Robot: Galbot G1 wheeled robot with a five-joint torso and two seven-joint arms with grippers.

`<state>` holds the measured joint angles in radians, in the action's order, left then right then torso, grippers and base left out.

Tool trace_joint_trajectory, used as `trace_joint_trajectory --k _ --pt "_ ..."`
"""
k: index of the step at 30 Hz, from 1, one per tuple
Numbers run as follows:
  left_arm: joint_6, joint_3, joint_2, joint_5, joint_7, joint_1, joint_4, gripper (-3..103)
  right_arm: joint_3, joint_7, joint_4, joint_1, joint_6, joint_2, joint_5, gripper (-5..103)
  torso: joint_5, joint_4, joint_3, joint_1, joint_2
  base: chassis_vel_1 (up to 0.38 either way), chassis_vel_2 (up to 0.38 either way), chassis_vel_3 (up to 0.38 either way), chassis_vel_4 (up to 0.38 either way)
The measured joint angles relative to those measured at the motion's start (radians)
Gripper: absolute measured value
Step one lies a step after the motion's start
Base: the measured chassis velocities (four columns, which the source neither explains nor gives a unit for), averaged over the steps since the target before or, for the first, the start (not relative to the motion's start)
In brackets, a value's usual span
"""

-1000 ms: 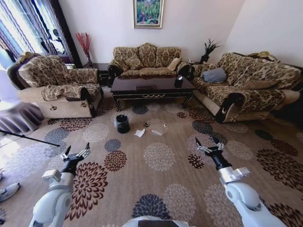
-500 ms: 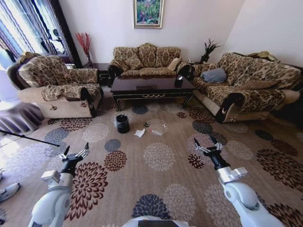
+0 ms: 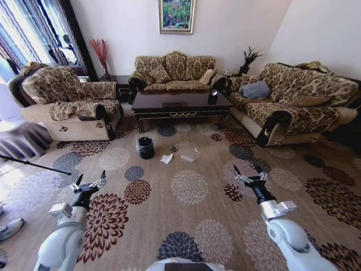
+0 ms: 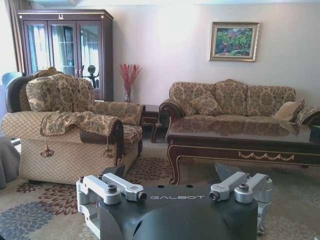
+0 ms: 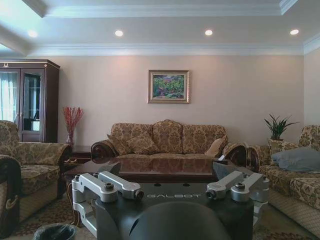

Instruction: Move to the front of the table and pick up the trash from the floor, then place it into the trash bin.

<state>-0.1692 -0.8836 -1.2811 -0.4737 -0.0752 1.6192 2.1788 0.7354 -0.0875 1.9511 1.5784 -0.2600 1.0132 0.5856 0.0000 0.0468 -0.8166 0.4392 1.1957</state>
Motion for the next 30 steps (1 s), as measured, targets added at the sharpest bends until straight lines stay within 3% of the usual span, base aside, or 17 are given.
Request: trace_joint_trajectory --k 6,16,30 --pt "-0.006 0.001 -0.003 0.004 -0.014 -0.001 -0.001 100 0.000 0.001 -0.004 -0.002 0.000 0.001 -0.001 100 0.0000 0.0001 0.005 -0.004 -0.009 0.000 0.000 0.000 0.000" --pt "-0.007 0.003 -0.004 0.008 -0.015 -0.004 -0.011 100 -0.016 0.050 -0.022 -0.017 -0.022 0.009 0.005 100 0.0000 0.0001 0.036 -0.032 -0.068 0.000 0.000 0.000 0.000" --pt "-0.006 0.008 -0.004 0.014 -0.013 -0.011 -0.024 100 -0.032 0.044 -0.052 -0.033 -0.063 0.013 0.000 100 0.0000 0.0001 0.080 -0.065 -0.145 0.000 0.000 0.000 0.000"
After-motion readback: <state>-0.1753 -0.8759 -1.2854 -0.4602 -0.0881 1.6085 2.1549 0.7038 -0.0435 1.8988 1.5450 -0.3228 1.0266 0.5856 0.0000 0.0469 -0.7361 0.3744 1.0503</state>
